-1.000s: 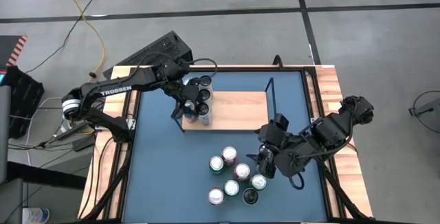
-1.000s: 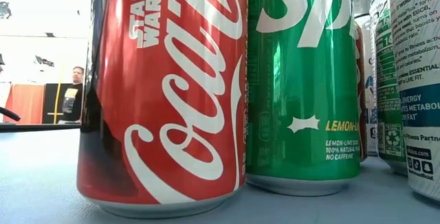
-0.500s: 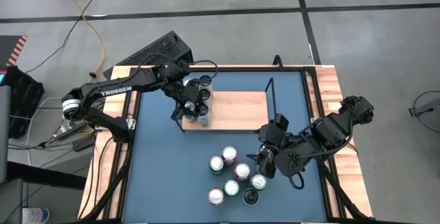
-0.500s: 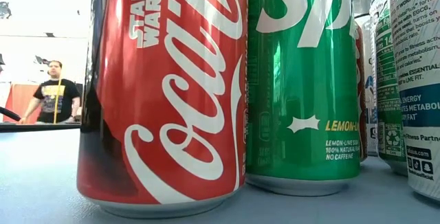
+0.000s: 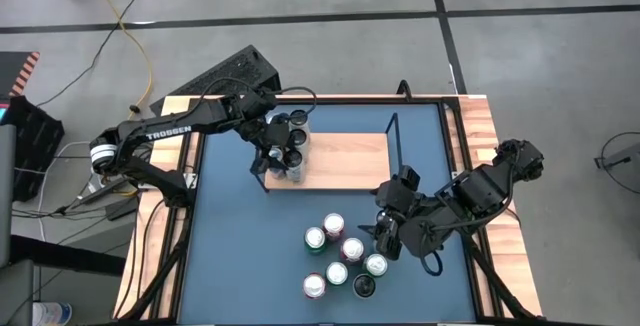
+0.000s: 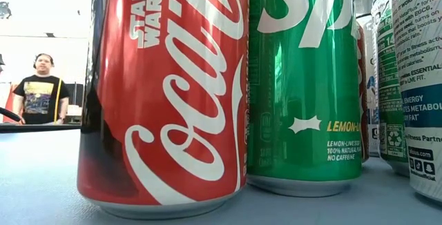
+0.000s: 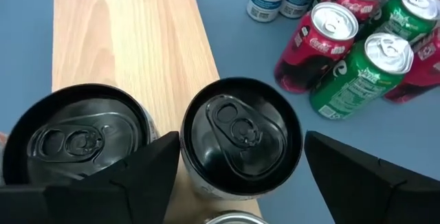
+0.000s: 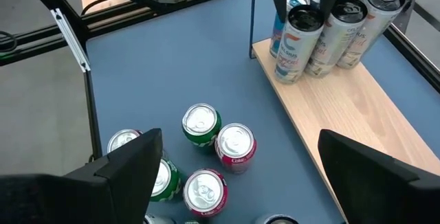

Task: Place canned beverage on shelf
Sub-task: Put the white and orange soda can on the shelf aligned with the other white and orange soda cans, then put the top white and blue soda can on the shelf

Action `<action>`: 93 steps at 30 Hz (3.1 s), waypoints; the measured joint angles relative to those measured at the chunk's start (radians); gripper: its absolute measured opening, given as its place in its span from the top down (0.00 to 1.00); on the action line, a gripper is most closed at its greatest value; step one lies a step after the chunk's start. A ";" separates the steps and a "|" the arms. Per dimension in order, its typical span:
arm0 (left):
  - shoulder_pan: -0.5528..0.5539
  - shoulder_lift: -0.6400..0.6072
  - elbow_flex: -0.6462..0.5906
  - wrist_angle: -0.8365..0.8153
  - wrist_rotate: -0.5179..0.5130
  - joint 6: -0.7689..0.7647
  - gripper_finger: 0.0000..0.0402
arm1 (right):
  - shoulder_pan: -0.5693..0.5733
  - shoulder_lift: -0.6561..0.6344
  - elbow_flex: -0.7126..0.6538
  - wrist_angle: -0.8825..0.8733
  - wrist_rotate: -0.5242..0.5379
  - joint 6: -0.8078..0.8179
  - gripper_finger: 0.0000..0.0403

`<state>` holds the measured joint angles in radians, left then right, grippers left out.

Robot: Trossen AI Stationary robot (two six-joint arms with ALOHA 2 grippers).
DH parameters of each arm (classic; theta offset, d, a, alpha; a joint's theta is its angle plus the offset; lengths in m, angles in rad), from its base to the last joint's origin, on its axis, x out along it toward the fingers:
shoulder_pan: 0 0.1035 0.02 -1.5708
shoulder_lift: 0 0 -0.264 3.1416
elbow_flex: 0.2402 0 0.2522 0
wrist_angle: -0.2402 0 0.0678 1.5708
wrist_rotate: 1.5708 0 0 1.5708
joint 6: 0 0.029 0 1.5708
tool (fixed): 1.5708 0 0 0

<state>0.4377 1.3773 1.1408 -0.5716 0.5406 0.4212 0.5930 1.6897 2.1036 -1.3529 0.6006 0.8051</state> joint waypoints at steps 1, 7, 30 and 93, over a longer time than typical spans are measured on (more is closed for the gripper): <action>0.000 0.000 0.000 0.003 0.001 -0.008 0.25 | 0.000 0.000 0.000 0.000 0.000 0.000 0.08; -0.013 -0.030 0.001 0.012 -0.012 -0.026 0.25 | 0.000 0.000 0.000 0.000 0.000 -0.007 0.08; -0.406 -0.380 -0.147 0.033 -0.805 -0.401 0.75 | 0.000 0.000 0.000 -0.004 0.001 -0.069 0.08; -0.832 -0.213 0.240 0.032 -0.573 -0.655 0.51 | -0.037 0.014 -0.242 -0.217 -0.277 0.141 0.08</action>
<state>-0.3946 1.1641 1.3811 -0.5399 -0.0322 -0.2334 0.5556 1.7042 1.8616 -1.5703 0.3237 0.9460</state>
